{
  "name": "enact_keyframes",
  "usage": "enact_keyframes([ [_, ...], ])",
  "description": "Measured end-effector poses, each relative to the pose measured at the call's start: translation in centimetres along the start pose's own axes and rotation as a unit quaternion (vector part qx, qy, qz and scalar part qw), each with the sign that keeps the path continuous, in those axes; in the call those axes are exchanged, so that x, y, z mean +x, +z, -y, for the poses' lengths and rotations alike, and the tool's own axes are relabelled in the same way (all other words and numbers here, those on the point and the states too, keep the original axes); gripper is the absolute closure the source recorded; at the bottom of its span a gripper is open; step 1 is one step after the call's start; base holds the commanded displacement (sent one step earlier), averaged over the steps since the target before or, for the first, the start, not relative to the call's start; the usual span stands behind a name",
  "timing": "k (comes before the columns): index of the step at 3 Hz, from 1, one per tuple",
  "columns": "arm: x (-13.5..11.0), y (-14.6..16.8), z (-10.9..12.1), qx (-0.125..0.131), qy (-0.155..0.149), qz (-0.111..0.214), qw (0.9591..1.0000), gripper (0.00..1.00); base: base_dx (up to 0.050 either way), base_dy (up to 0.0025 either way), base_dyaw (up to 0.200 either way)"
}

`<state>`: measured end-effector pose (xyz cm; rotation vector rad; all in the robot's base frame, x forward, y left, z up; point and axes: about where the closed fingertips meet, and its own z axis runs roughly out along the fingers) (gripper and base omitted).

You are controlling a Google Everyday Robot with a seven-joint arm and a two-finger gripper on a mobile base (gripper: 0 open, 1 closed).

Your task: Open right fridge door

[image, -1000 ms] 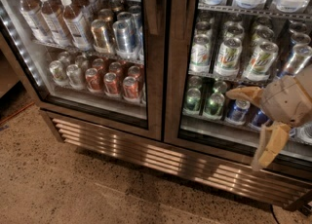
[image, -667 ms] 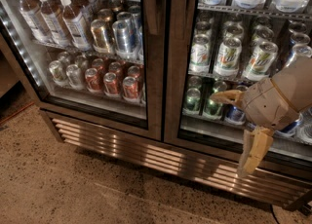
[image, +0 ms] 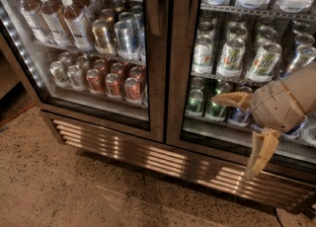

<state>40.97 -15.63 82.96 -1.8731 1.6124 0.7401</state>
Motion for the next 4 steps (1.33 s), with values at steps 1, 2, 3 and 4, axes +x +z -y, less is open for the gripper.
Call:
enact_keyframes([
  [1,0.23,-0.60,-0.23,-0.031,-0.043,0.128,0.9904,0.00,0.000,0.00000,0.000],
  [2,0.48,-0.28,-0.18,-0.040,-0.045,0.150,0.9869,0.00,0.000,0.00000,0.000],
  [3,0.48,-0.28,-0.18,-0.040,-0.045,0.150,0.9869,0.00,0.000,0.00000,0.000],
  [4,0.48,-0.33,0.12,-0.029,-0.044,0.176,0.9830,0.00,0.000,0.00000,0.000],
])
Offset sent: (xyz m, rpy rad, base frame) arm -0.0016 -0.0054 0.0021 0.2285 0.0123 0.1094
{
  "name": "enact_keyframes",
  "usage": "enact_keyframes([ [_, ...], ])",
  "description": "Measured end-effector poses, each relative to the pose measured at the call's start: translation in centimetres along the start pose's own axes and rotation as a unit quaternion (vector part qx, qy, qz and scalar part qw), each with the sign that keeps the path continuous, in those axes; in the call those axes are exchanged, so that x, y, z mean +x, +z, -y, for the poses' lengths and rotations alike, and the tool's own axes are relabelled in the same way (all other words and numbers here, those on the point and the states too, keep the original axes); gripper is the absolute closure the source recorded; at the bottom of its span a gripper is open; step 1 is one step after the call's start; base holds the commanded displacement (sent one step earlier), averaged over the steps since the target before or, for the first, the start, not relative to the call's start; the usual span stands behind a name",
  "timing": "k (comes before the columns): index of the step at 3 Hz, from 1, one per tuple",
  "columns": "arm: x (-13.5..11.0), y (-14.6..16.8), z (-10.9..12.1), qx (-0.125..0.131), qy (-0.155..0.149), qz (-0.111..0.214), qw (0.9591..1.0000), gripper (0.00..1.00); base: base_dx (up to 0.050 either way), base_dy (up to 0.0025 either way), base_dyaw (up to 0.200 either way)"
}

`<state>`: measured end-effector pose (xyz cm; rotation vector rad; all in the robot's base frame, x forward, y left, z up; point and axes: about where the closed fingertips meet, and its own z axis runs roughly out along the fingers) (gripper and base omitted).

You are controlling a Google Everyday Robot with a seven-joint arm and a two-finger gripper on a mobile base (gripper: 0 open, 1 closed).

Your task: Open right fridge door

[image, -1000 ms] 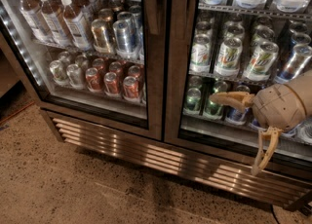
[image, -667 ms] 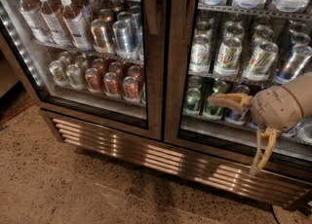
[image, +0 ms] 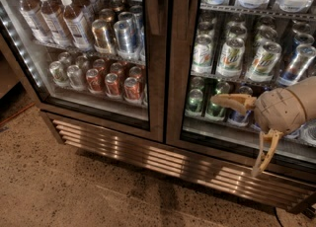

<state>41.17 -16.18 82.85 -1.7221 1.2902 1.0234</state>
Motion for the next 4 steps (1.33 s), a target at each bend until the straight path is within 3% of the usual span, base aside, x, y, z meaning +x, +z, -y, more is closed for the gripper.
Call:
enact_keyframes([
  [1,-0.23,-0.43,-0.13,0.058,0.006,0.049,0.9971,0.00,0.000,0.00000,0.000],
  [2,-0.24,-0.39,-0.10,0.058,0.005,0.050,0.9970,0.00,0.000,0.00000,0.000],
  [3,-0.17,-0.75,-0.19,0.097,-0.003,0.109,0.9893,0.00,0.000,0.00000,0.000],
  [4,-0.39,-1.35,-0.50,0.147,-0.019,0.157,0.9764,0.00,0.000,0.00000,0.000],
])
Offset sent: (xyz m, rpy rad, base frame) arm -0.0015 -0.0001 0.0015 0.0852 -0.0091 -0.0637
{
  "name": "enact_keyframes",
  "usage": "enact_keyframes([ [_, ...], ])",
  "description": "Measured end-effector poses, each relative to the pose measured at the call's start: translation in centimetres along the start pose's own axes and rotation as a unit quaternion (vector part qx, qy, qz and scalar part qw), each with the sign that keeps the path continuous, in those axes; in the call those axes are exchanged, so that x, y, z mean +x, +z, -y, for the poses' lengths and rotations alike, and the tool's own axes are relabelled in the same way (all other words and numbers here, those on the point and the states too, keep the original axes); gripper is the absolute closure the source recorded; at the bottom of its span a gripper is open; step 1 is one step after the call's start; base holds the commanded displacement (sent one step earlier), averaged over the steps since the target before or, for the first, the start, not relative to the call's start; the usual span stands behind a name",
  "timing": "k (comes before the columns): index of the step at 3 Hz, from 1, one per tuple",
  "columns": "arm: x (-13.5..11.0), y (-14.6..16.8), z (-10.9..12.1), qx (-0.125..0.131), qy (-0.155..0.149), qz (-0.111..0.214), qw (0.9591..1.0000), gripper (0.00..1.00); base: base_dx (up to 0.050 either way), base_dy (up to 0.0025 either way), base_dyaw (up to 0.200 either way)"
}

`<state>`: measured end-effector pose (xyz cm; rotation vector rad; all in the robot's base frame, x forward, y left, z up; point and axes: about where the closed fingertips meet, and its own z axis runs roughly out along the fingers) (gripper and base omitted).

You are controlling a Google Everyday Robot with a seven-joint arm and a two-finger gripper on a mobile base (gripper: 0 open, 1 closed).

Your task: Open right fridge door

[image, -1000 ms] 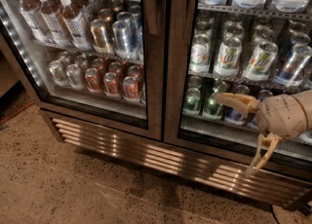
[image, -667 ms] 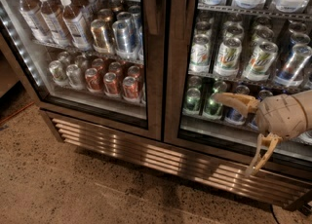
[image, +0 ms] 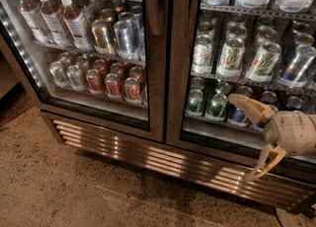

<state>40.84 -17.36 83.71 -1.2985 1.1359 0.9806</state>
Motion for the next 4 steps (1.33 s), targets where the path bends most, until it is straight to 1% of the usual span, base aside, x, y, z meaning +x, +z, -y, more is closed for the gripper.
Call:
enact_keyframes([
  [1,-1.1,0.5,0.0,-0.006,-0.002,0.001,1.0000,0.00,0.000,0.00000,0.000],
  [2,-4.1,0.8,-0.4,-0.008,-0.021,0.001,0.9998,0.00,0.000,0.00000,0.000],
  [3,-7.9,1.1,-1.2,-0.006,-0.049,-0.006,0.9987,0.00,0.000,0.00000,0.000],
  [4,-9.0,1.4,-1.1,-0.006,-0.056,-0.007,0.9984,0.00,0.000,0.00000,0.000],
])
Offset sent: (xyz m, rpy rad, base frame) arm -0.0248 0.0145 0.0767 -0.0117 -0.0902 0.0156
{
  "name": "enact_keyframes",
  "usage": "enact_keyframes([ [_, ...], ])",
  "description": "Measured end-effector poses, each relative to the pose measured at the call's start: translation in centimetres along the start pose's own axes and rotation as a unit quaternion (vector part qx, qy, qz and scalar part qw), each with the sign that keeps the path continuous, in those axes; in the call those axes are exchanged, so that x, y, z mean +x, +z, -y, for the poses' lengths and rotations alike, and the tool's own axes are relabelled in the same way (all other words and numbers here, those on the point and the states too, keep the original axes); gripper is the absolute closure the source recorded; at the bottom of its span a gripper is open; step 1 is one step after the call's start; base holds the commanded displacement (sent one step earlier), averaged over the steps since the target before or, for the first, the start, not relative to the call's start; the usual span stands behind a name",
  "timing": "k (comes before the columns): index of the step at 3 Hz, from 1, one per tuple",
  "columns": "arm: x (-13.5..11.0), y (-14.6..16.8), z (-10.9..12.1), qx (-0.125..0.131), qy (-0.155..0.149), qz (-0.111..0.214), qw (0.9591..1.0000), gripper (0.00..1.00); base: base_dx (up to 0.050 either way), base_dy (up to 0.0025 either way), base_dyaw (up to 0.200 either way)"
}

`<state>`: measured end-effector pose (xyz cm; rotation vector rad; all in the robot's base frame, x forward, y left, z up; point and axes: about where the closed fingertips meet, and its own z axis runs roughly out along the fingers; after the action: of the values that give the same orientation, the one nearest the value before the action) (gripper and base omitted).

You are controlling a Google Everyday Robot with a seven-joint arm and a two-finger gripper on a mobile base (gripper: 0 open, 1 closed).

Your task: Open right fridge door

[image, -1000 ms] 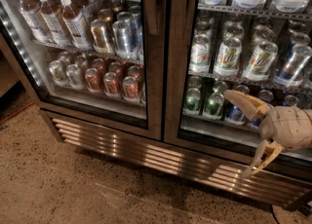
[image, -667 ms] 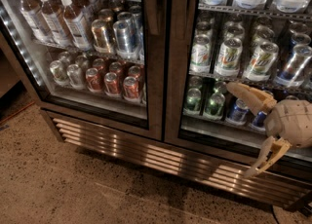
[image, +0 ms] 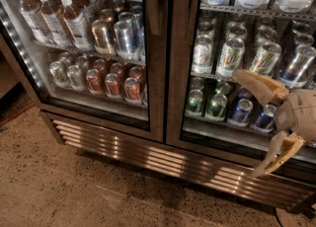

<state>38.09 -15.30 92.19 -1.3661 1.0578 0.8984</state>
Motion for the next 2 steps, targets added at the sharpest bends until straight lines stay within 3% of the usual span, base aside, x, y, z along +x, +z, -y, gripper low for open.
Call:
enact_keyframes([
  [1,-4.14,-0.01,-0.13,0.002,-0.035,-0.004,0.9994,0.00,0.000,0.00000,0.000],
  [2,-4.35,0.07,-0.12,0.002,-0.037,-0.006,0.9993,0.00,0.000,0.00000,0.000],
])
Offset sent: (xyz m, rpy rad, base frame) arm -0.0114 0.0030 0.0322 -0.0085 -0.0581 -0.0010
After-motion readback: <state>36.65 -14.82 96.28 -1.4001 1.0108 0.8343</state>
